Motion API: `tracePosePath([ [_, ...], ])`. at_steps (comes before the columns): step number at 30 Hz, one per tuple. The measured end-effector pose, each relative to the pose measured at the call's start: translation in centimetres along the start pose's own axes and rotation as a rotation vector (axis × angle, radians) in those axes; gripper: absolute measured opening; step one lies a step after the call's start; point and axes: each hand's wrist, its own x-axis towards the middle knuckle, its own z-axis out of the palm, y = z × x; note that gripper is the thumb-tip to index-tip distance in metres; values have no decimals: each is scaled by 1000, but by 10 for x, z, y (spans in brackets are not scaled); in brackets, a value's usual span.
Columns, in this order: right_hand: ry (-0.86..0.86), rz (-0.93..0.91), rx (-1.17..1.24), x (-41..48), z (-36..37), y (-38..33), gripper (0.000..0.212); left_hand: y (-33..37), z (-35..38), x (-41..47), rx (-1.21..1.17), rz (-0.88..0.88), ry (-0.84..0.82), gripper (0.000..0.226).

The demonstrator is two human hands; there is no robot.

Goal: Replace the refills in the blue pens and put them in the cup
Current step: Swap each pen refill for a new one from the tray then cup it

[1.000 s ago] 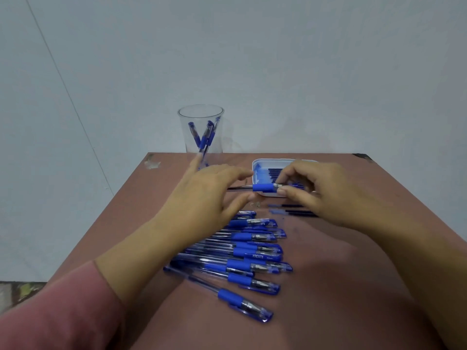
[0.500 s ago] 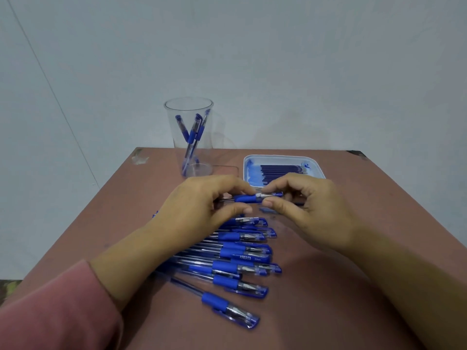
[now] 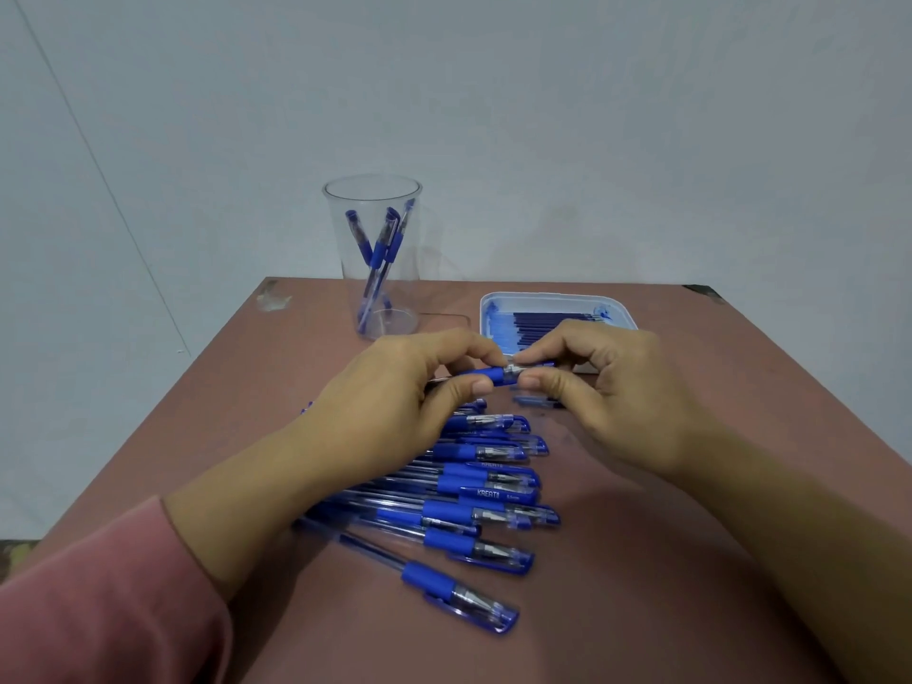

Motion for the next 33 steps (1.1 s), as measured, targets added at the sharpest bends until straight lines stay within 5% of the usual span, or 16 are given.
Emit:
tracePosePath([
  [5,56,78,-65,-3,-21,14,19,-7,-6,-1,-87,-24,54,25],
  [22,-409,73,-403,-5,-27,39,9,-14,-9,2,181,157,40,28],
  [33,-92,-15,-87,-4,-9,20,20,-19,-4,3,154,217,78,33],
])
